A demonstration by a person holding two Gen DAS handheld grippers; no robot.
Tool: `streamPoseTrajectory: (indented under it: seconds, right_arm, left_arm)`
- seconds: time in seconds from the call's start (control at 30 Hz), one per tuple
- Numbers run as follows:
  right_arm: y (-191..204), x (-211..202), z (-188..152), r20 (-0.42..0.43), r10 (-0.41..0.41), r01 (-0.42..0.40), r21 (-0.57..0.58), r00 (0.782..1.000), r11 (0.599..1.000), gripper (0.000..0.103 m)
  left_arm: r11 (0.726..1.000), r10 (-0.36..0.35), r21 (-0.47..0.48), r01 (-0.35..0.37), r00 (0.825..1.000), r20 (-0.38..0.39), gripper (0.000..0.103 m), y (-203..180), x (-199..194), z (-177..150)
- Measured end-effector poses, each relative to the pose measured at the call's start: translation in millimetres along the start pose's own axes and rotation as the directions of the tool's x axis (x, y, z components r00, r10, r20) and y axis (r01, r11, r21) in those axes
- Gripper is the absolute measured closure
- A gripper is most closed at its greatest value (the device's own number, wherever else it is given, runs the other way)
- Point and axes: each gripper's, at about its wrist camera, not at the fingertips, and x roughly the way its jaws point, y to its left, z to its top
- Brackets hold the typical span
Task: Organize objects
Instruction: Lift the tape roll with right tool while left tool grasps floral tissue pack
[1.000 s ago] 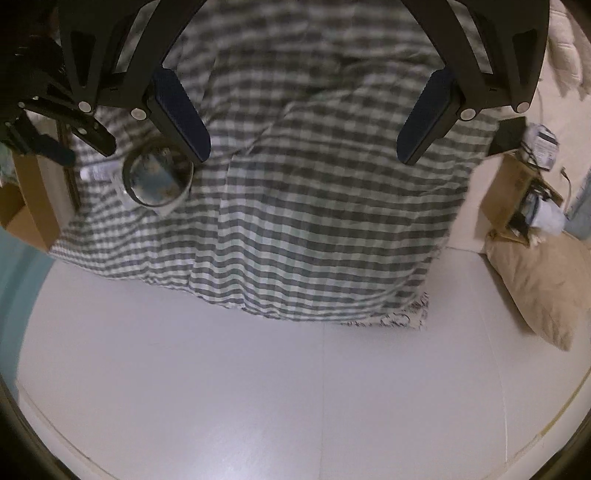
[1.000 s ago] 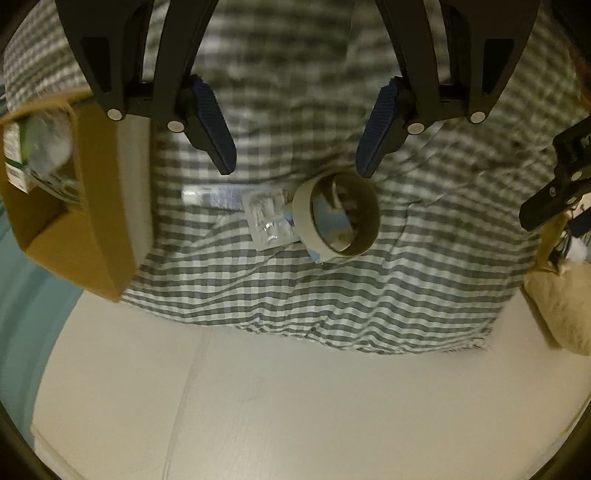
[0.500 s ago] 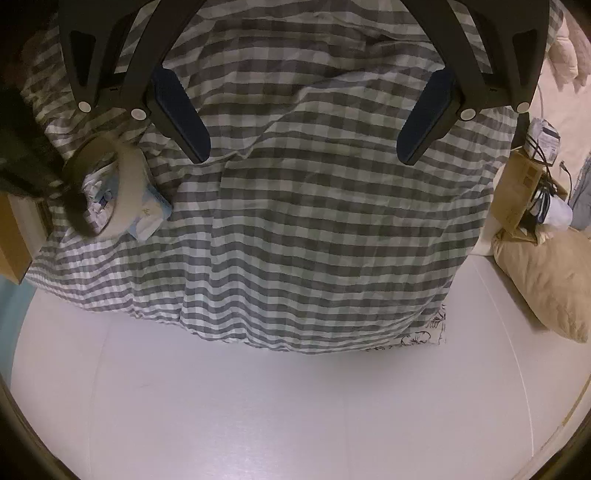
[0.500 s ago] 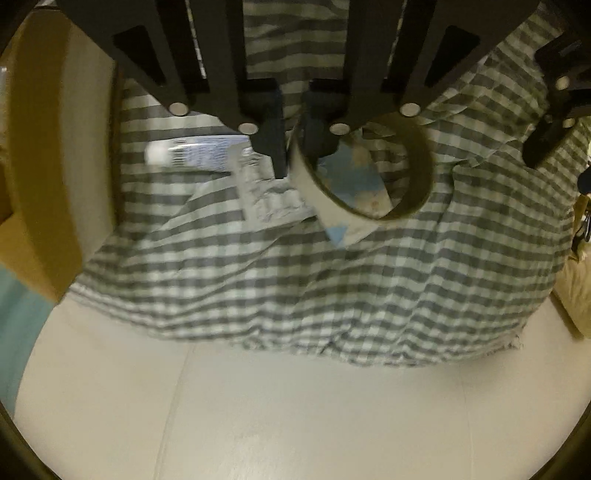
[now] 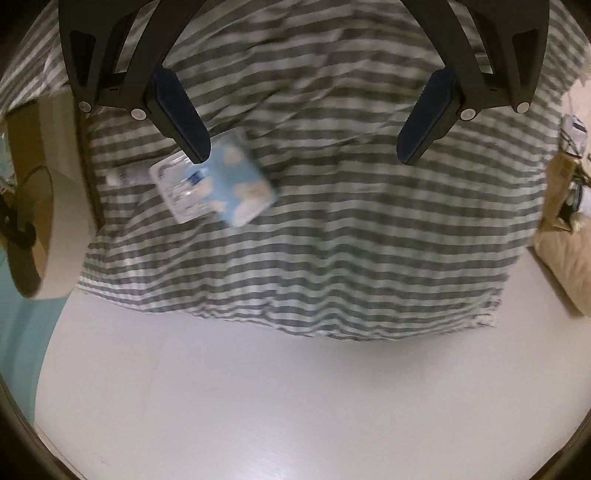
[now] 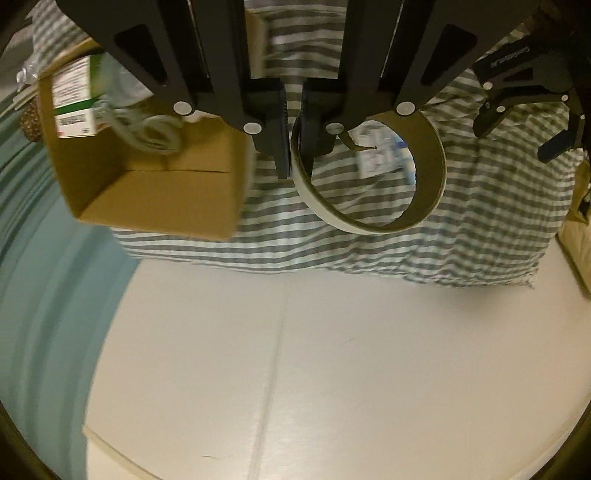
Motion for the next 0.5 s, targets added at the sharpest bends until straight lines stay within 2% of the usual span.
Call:
streamPoseTrajectory:
  seconds: [0.1, 0.23, 0.4, 0.5]
  right_arm:
    - [-10, -2, 0, 0.005, -0.027, 0.027, 0.017, 1.0, 0.999, 0.098]
    - [-13, 3, -2, 0.003, -0.028, 0.028, 0.028, 1.0, 0.999, 0.098]
    - [-12, 10, -7, -0.013, -0.019, 0.019, 0.032, 1.0, 0.999, 0.098]
    - [-9, 12, -9, -0.02, -0.011, 0.011, 0.032, 1.0, 0.999, 0.098]
  left_arm:
    - [0.999, -0.033, -0.01, 0.033, 0.999, -0.009, 0.0, -17, 13, 5]
    - [1.0, -0.026, 0.003, 0.026, 0.999, -0.038, 0.0, -35, 38, 9]
    - [0.999, -0.021, 0.042, 0.026, 0.993, -0.113, 0.0, -46, 69, 6]
    - [0.997, -0.066, 0.032, 0.072, 0.986, -0.153, 0.014, -45, 80, 5]
